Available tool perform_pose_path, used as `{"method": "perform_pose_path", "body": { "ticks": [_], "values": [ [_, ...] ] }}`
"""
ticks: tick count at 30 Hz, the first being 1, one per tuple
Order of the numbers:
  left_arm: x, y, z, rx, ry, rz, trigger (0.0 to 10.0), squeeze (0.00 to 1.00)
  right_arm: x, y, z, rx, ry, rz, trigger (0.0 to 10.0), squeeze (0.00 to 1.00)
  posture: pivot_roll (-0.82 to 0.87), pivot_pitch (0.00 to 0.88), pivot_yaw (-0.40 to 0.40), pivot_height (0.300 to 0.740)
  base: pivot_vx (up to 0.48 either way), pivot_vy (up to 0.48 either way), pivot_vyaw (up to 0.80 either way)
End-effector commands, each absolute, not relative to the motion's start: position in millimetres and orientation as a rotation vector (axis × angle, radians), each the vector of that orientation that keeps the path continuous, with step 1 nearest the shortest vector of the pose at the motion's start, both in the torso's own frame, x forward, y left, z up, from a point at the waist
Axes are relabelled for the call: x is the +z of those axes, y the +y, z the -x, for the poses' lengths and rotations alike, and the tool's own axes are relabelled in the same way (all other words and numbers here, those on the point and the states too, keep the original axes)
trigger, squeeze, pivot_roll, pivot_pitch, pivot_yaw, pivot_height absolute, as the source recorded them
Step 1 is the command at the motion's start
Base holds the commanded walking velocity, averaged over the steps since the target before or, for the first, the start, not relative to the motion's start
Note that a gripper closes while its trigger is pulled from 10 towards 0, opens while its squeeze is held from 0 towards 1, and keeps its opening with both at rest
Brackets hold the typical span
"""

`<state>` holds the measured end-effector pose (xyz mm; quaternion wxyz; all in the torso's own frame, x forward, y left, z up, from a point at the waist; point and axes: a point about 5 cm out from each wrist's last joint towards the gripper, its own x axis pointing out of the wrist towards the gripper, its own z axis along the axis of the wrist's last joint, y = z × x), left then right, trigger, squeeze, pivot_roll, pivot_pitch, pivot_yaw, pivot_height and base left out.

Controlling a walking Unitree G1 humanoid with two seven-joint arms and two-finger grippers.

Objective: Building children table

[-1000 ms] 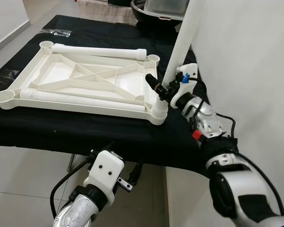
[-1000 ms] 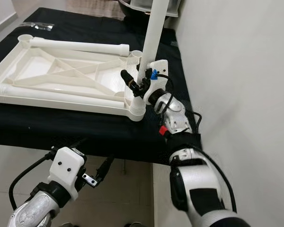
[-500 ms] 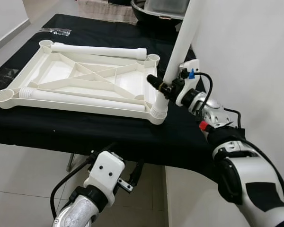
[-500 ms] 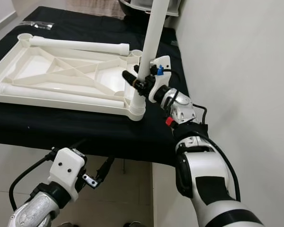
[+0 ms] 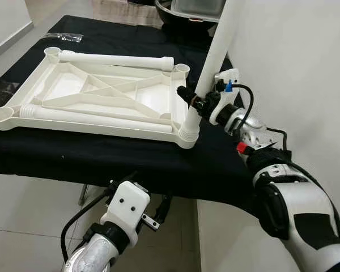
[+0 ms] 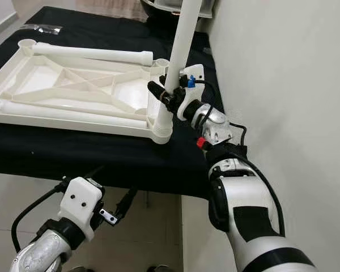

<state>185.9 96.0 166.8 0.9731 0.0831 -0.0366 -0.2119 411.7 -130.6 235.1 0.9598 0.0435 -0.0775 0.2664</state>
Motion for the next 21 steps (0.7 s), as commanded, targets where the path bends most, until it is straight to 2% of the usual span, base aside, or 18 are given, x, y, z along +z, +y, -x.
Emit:
{"method": "perform_pose_path", "body": {
  "ticks": [1, 2, 3, 5, 7, 8, 10, 11, 15, 20, 21],
  "values": [
    [165.6, 97.6, -185.3, -0.417, -0.072, -0.175, 10.0, 0.00, 217.7, -136.8, -412.1, 0.399, -0.093, -0.111, 0.0, 0.00, 0.13, 0.115, -0.162, 0.740, 0.000, 0.000, 0.00],
    [165.6, 97.6, -185.3, -0.417, -0.072, -0.175, 10.0, 0.00, 217.7, -136.8, -412.1, 0.399, -0.093, -0.111, 0.0, 0.00, 0.13, 0.115, -0.162, 0.740, 0.000, 0.000, 0.00],
    [165.3, 98.1, -186.0, -0.417, -0.073, -0.178, 10.0, 0.00, 211.2, -140.8, -412.0, 0.273, -0.081, -0.075, 0.0, 0.00, 0.12, 0.109, -0.158, 0.740, 0.000, 0.000, 0.00],
    [165.3, 98.1, -186.0, -0.417, -0.073, -0.178, 10.0, 0.00, 211.2, -140.8, -412.0, 0.273, -0.081, -0.075, 0.0, 0.00, 0.12, 0.109, -0.158, 0.740, 0.000, 0.000, 0.00],
    [165.1, 97.9, -187.5, -0.418, -0.077, -0.174, 10.0, 0.00, 197.4, -145.5, -406.8, -0.028, -0.053, -0.084, 0.0, 0.00, 0.12, 0.099, -0.152, 0.740, 0.000, 0.000, 0.00],
    [165.1, 97.9, -187.5, -0.418, -0.077, -0.174, 10.0, 0.00, 197.4, -145.5, -406.8, -0.028, -0.053, -0.084, 0.0, 0.00, 0.12, 0.099, -0.152, 0.740, 0.000, 0.000, 0.00],
    [165.2, 97.3, -188.8, -0.420, -0.081, -0.176, 10.0, 0.00, 193.2, -130.9, -393.9, -0.250, -0.055, -0.148, 0.0, 0.00, 0.13, 0.090, -0.152, 0.740, 0.000, 0.000, 0.00],
    [165.2, 97.3, -188.8, -0.420, -0.081, -0.176, 10.0, 0.00, 193.2, -130.9, -393.9, -0.250, -0.055, -0.148, 0.0, 0.00, 0.13, 0.090, -0.152, 0.740, 0.000, 0.000, 0.00],
    [166.4, 97.6, -189.6, -0.421, -0.087, -0.180, 10.0, 0.00, 197.2, -98.3, -386.3, -0.388, -0.042, -0.252, 0.0, 0.00, 0.14, 0.095, -0.152, 0.740, 0.000, 0.000, 0.00],
    [166.4, 98.4, -189.7, -0.418, -0.086, -0.183, 10.0, 0.00, 199.9, -88.5, -385.4, -0.411, -0.035, -0.275, 0.0, 0.00, 0.14, 0.098, -0.153, 0.740, 0.000, 0.000, 0.00],
    [166.1, 98.6, -189.1, -0.419, -0.084, -0.185, 10.0, 0.00, 202.1, -83.9, -385.8, -0.387, -0.040, -0.280, 2.4, 0.00, 0.14, 0.099, -0.152, 0.740, 0.000, 0.000, 0.00]
  ]
}}
